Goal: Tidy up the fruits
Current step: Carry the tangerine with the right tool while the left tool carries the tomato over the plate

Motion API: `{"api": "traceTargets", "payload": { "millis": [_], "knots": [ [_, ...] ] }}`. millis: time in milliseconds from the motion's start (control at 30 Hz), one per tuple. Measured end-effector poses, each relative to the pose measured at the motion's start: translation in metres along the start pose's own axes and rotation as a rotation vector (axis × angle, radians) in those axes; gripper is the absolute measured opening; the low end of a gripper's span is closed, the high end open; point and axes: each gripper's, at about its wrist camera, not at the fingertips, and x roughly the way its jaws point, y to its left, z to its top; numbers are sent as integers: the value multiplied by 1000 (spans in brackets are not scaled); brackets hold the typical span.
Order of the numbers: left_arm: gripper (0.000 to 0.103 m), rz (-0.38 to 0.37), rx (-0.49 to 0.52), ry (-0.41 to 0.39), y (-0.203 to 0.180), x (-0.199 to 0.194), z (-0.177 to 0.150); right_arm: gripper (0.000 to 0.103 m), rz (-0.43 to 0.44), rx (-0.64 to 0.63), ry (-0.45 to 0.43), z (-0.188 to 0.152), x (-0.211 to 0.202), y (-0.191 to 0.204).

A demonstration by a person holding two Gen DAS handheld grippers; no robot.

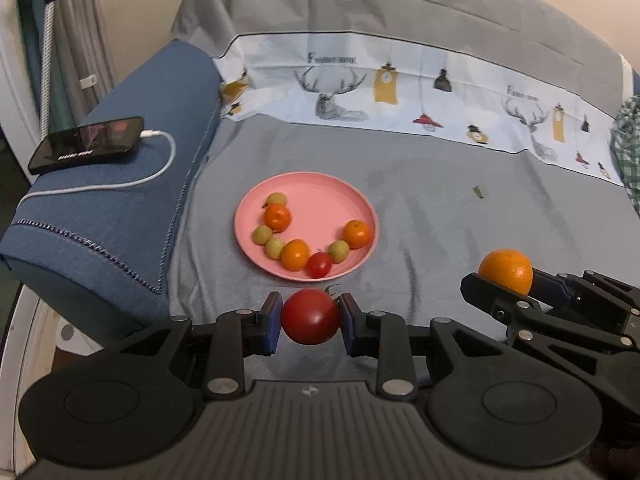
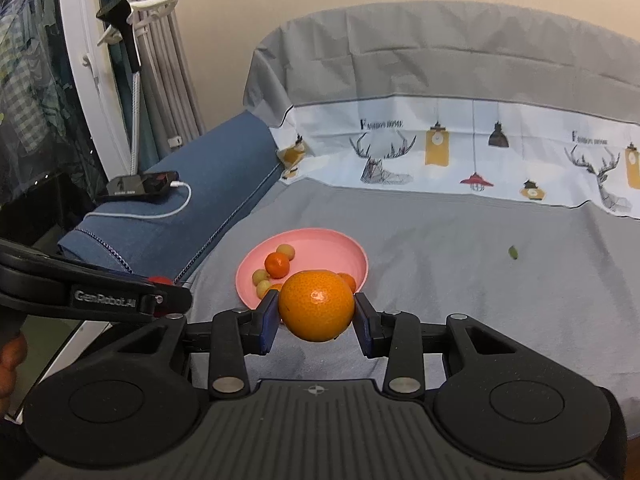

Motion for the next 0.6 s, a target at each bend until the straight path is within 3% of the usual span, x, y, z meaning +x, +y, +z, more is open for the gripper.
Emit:
{"api": "traceTargets", "payload": {
  "millis": [600],
  "knots": [
    [34,52,-65,70,44,85,58,40,-11,-45,72,23,86,-5]
  ]
}}
